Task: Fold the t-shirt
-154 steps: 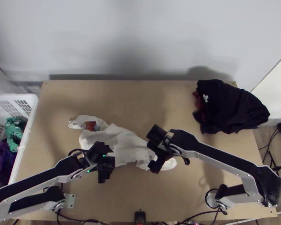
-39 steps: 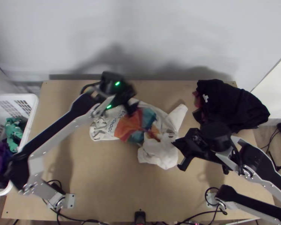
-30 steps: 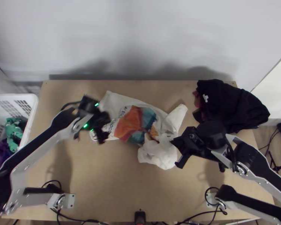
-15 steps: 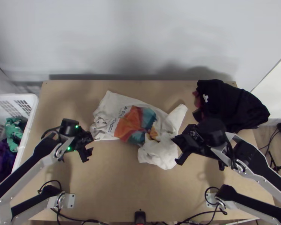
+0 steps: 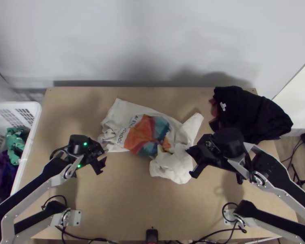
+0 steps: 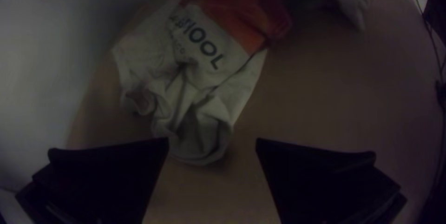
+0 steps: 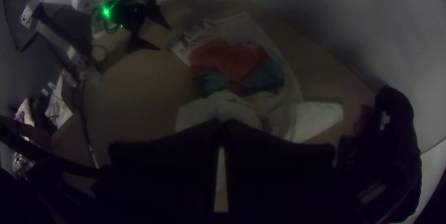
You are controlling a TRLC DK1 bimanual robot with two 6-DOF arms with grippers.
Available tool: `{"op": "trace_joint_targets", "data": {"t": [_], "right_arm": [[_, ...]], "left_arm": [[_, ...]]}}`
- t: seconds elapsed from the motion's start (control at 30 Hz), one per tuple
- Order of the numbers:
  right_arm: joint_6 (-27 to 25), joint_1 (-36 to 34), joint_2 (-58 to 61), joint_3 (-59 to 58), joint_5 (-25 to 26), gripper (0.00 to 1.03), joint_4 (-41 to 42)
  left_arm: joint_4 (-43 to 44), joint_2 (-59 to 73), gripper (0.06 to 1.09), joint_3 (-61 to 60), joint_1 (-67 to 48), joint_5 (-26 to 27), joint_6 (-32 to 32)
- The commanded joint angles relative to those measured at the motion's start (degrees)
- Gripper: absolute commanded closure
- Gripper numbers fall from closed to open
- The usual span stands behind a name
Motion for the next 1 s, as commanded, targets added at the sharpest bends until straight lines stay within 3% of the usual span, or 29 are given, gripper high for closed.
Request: {"op": "trace_joint_targets", "data": {"t": [0.0,0.73,0.8,0.9,0.97], "right_arm": [[0.0,-0.2,0.1,0.0,-0.1,1.0,-0.1],[0.2,-0.6,0.0,0.7,-0.1,1.0,-0.2],[0.2,-0.7,-0.1,0.6,-0.1,1.0,-0.2],[0.2,-0.7,0.0,0.7,0.0,1.0,-0.2],[0.2,-0.7,-0.1,0.8,0.0,1.0,-0.2]], "left_arm": [[4.5,2.7,0.17,-1.0,-2.2,0.0,-2.2],[15.0,13.9,0.26,-0.6,-1.8,-0.1,-1.5],[15.8,14.9,0.33,-0.4,-1.7,-0.1,-1.5],[16.6,16.5,0.35,0.1,-1.5,-0.1,-1.6],[16.9,17.4,0.46,0.2,-1.4,-0.1,-1.4]]}}
